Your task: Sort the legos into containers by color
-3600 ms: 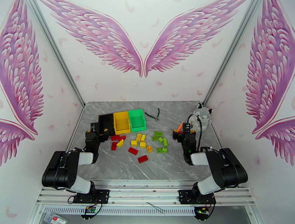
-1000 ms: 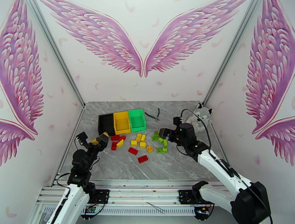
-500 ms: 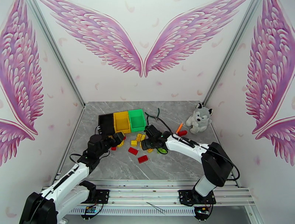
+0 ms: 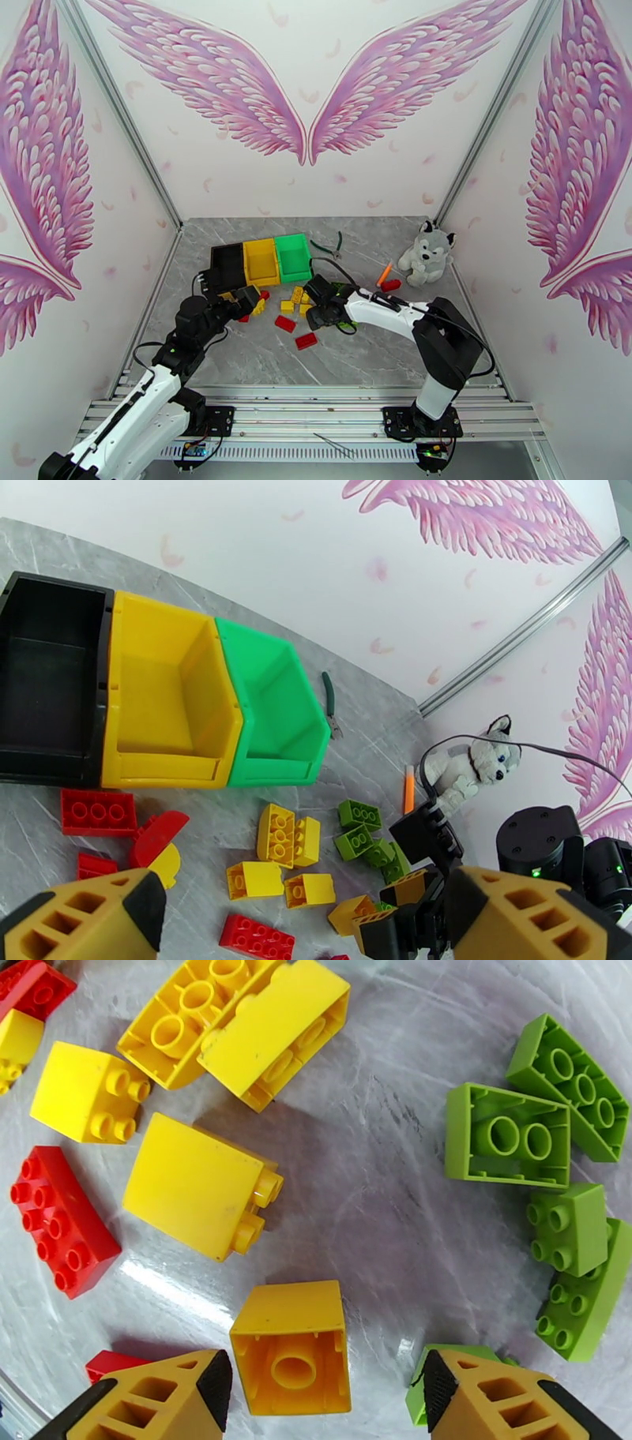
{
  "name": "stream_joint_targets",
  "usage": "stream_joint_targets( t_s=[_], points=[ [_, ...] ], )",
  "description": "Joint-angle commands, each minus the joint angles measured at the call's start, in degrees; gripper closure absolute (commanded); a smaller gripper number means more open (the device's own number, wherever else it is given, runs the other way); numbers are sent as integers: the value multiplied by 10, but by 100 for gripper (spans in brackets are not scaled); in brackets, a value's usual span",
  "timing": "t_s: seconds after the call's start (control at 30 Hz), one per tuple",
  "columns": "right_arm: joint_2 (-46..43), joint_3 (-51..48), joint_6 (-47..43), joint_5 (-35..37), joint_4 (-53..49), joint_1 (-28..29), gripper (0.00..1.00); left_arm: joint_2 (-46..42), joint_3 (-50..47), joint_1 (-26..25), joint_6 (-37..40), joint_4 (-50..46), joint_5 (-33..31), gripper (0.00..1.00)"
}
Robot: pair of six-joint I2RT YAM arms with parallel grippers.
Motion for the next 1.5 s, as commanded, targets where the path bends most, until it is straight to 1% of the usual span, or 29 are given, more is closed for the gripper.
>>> stream_joint_targets(
  t_s=[0.0,0.1,0.23,0.43,0.5,0.6,0.7,0.83,0.9,1.0,1.2,1.3,1.43,1.47],
  points=[
    [25,30,-9,0,-6,4,34,-3,6,2,10,-20,-7,1],
    [45,43,-11,0,-6,5,38,-4,9,3,12,-23,-6,1],
    [60,53,-9,3,-9,5,48,-3,9,5,13,-27,-11,1],
    [38,47,-7,10,-11,4,65,12,9,6,17,-20,-20,1],
    [23,42,-3,12,-9,4,69,33,11,5,18,-7,-15,1],
    [-1,40,11,9,-1,3,72,83,19,6,17,8,2,1],
    [-10,71,28,15,-8,3,74,133,28,5,15,19,17,1],
    [15,154,37,54,-26,-2,72,181,42,5,15,21,28,1],
    [48,207,37,68,-30,-11,72,189,46,5,20,19,28,1],
    [118,311,34,94,-53,-28,73,180,47,6,27,6,10,1],
    [258,503,30,69,-101,-64,71,143,46,15,42,-26,-23,1],
    [305,573,17,64,-110,-72,63,135,48,18,49,-39,-34,1],
    [336,623,8,55,-122,-75,52,140,49,20,53,-43,-36,1],
    [337,627,6,53,-123,-75,47,143,49,20,52,-44,-36,1]
  ],
)
